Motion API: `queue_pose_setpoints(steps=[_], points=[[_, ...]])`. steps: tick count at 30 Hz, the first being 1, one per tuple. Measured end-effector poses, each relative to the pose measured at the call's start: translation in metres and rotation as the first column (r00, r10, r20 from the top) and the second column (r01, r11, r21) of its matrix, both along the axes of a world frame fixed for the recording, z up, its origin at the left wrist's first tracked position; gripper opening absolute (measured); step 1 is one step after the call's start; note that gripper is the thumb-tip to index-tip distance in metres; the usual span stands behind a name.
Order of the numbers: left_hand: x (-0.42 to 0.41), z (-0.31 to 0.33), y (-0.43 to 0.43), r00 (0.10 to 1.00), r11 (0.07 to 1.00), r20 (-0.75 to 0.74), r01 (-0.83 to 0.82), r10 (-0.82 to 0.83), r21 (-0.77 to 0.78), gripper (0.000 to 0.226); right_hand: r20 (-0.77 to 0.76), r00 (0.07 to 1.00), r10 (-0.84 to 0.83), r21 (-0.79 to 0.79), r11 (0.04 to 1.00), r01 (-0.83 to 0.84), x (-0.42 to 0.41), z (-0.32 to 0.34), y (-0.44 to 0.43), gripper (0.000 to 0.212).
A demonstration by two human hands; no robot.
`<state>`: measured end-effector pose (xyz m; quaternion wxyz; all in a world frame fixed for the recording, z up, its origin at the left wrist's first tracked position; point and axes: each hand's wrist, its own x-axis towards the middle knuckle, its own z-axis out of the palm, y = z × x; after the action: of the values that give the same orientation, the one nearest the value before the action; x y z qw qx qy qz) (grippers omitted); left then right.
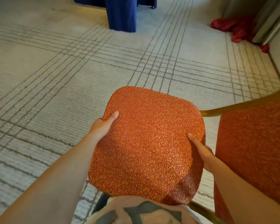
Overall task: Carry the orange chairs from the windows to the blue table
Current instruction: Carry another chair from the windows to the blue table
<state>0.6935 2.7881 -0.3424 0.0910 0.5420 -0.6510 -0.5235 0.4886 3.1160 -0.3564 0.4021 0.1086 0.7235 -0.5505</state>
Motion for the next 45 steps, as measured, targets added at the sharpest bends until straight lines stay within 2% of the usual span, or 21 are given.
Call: queue_pose_setpoints(steps=[5,7,9,12,16,21,26,31,35,40,45], points=[[-0.063,-0.015,-0.107,0.999,0.999,-0.014,0.029,-0.028,0.021,0.098,-0.009,1.000,-0.002,-0.001,1.000,0.002,-0.058,-0.015,-0.107,0.095],[-0.099,-0.015,-0.176,0.999,0.999,0.007,0.044,-0.044,-0.019,0.097,-0.017,0.999,-0.036,0.003,0.999,0.036,-0.086,-0.020,-0.168,0.097],[-0.116,-0.005,-0.208,0.998,0.995,0.009,0.062,-0.061,-0.077,0.098,-0.048,0.997,-0.058,-0.025,0.998,0.057,-0.097,-0.010,-0.198,0.100],[-0.158,0.010,-0.273,0.995,0.988,-0.040,0.090,-0.096,-0.125,0.098,-0.052,0.994,-0.094,-0.048,0.995,0.092,-0.132,0.002,-0.256,0.105],[-0.213,0.029,-0.336,0.993,0.983,-0.043,0.106,-0.114,-0.153,0.098,-0.094,0.987,-0.130,-0.060,0.990,0.124,-0.174,0.023,-0.318,0.105],[-0.280,0.026,-0.397,0.989,0.985,-0.046,0.138,-0.143,-0.105,0.099,-0.104,0.985,-0.141,-0.026,0.990,0.139,-0.236,0.024,-0.378,0.107],[-0.374,0.008,-0.467,0.986,0.985,-0.058,0.153,-0.158,-0.080,0.094,-0.103,0.981,-0.163,0.015,0.986,0.165,-0.327,0.005,-0.450,0.110],[-0.501,0.010,-0.544,0.988,0.988,-0.038,0.147,-0.149,-0.051,0.104,-0.102,0.985,-0.139,0.039,0.989,0.144,-0.452,0.014,-0.525,0.108],[-0.590,0.006,-0.596,0.992,0.992,-0.013,0.127,-0.127,-0.016,0.097,-0.086,0.989,-0.122,0.043,0.991,0.126,-0.546,0.021,-0.578,0.110],[-0.664,-0.003,-0.664,0.994,0.993,0.000,0.108,-0.108,-0.045,0.090,-0.016,0.994,-0.106,0.036,0.994,0.107,-0.616,0.009,-0.647,0.116],[-0.752,-0.022,-0.756,0.990,0.991,0.050,0.133,-0.133,0.001,0.100,0.018,0.993,-0.116,0.066,0.991,0.115,-0.700,-0.008,-0.737,0.111]])
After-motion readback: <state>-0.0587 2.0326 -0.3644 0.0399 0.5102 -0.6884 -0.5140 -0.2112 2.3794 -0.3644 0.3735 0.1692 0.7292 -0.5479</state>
